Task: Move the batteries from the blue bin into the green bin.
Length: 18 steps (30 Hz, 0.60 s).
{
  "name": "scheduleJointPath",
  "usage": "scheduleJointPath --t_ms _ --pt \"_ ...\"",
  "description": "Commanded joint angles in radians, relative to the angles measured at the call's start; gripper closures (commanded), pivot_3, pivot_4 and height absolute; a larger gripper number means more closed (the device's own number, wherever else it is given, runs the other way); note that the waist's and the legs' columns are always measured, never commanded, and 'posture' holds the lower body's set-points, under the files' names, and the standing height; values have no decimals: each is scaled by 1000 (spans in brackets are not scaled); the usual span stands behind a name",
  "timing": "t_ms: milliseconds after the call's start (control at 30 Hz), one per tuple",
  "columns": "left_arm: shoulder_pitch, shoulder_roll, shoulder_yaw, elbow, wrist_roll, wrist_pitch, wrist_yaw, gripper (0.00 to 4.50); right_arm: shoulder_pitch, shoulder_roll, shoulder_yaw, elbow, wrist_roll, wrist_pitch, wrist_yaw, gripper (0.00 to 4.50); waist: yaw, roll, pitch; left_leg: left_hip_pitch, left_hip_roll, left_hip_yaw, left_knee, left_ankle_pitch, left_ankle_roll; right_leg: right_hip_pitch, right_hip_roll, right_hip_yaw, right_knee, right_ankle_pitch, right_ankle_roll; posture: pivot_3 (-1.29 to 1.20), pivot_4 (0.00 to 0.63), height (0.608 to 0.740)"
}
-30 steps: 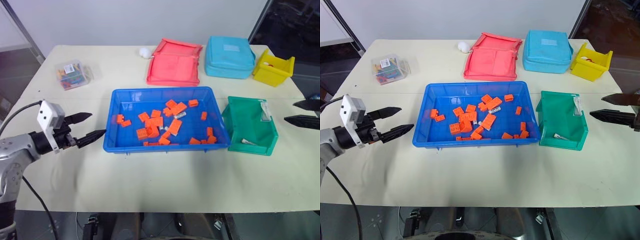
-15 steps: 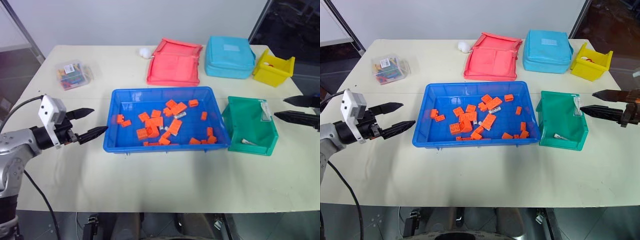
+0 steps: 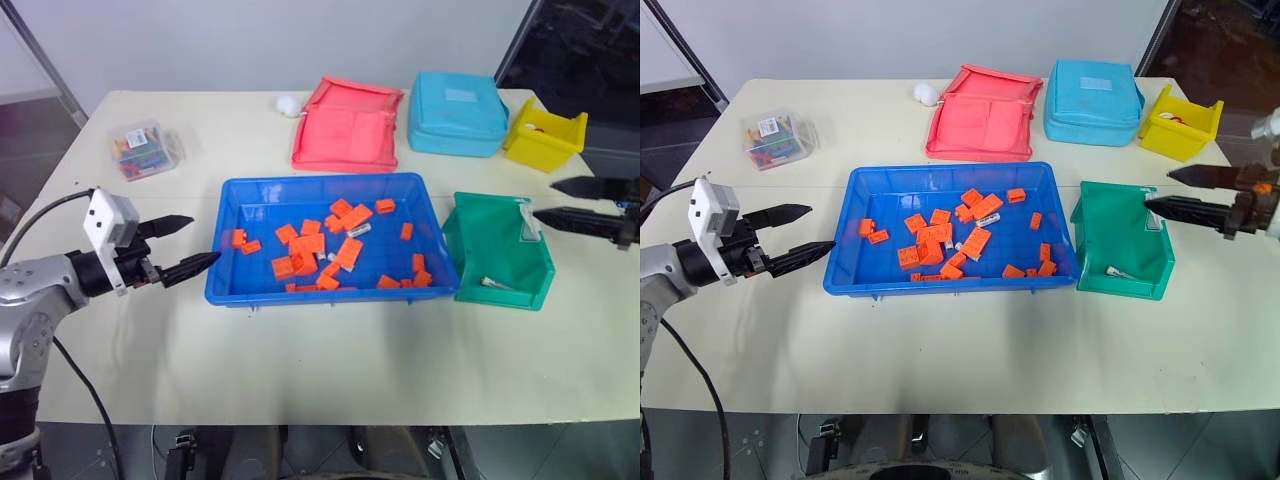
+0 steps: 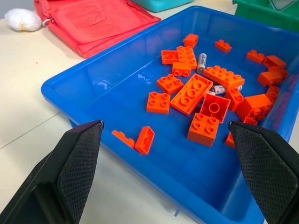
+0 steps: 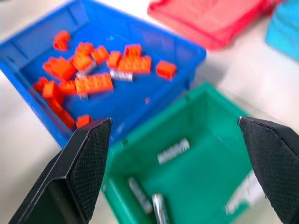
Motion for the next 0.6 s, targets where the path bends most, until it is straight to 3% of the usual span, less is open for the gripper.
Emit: scheduleJointPath --t_ms 33,333,600 --pt "-21 -5 15 -14 9 -30 23 0 -128 37 19 -21 0 -34 -57 62 0 0 0 0 0 0 0 0 0 0 0 0 0 0 0 0 150 740" --pt "-145 -41 15 -28 -39 -6 99 0 -390 271 203 -7 -38 -80 -87 62 3 0 0 -1 0 0 0 0 0 -1 0 0 0 0 0 0 150 740" --pt "-135 -71 -2 -77 -39 1 131 0 -364 480 365 -105 -70 -85 -103 62 2 0 0 -2 0 -1 0 0 0 -3 0 0 2 0 0 0 150 740"
